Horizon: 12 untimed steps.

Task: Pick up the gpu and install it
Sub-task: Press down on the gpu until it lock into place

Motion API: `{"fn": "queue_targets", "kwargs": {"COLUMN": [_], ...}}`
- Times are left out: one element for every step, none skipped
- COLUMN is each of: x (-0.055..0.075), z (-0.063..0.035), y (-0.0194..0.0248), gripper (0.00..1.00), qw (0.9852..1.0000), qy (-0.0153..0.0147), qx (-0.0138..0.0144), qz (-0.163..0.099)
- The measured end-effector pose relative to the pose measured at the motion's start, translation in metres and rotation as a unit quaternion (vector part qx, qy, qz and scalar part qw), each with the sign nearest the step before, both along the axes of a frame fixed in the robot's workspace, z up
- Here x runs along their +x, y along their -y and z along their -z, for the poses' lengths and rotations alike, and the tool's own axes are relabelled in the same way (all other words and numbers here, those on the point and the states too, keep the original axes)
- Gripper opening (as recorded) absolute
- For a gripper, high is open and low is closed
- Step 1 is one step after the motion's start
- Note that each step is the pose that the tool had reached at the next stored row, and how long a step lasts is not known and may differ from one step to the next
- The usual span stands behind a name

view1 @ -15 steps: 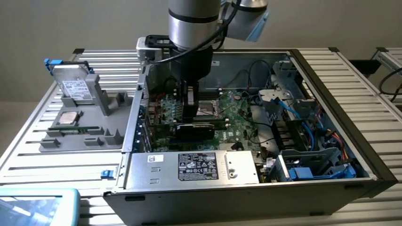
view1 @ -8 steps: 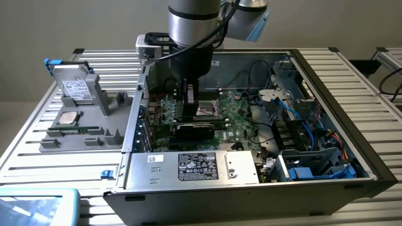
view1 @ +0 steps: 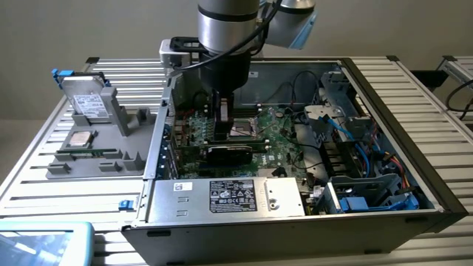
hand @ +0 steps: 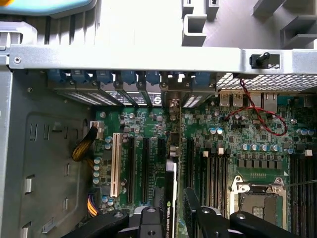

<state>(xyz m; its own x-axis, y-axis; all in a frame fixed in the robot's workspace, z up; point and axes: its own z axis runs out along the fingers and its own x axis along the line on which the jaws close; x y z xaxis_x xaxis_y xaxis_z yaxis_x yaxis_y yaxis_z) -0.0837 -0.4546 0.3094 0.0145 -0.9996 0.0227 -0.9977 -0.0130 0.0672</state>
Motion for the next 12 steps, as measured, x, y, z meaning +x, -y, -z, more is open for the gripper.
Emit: {"fn": "queue_targets", "kwargs": {"x": [0.0, 0.0, 0.0, 0.0, -0.001, -0.003, -0.006, -0.009, -0.011, -0.012, -0.012, -0.012], "z": [-0.0003, -0.0005, -0.0005, -0.0005, -0.0001, 0.0008, 0.0022, 0.0037, 0.0054, 0.0072, 0.009, 0.0109], "y": [0.0, 0.0, 0.0, 0.0, -0.0008, -0.0015, -0.0022, -0.003, -0.0035, -0.0037, -0.0039, -0.0041], "gripper": [0.28, 0.22, 0.22, 0.16, 0.12, 0.12, 0.12, 0.12, 0.12, 0.12, 0.12, 0.12], "qw": [1.0, 1.0, 1.0, 1.0, 1.0, 1.0, 1.0, 1.0, 1.0, 0.9999, 0.9999, 0.9999], "qy": [0.0, 0.0, 0.0, 0.0, -0.0001, 0.0, 0.0, 0.0, 0.0, 0.0, 0.0, 0.0], "qx": [0.0, 0.0, 0.0, -0.0002, -0.0037, -0.0065, -0.0079, -0.0089, -0.0095, -0.01, -0.0105, -0.0109], "qz": [0.0, 0.0, 0.0, 0.0, 0.0, 0.0, 0.0, 0.0, 0.0, 0.0, 0.0, 0.0]}}
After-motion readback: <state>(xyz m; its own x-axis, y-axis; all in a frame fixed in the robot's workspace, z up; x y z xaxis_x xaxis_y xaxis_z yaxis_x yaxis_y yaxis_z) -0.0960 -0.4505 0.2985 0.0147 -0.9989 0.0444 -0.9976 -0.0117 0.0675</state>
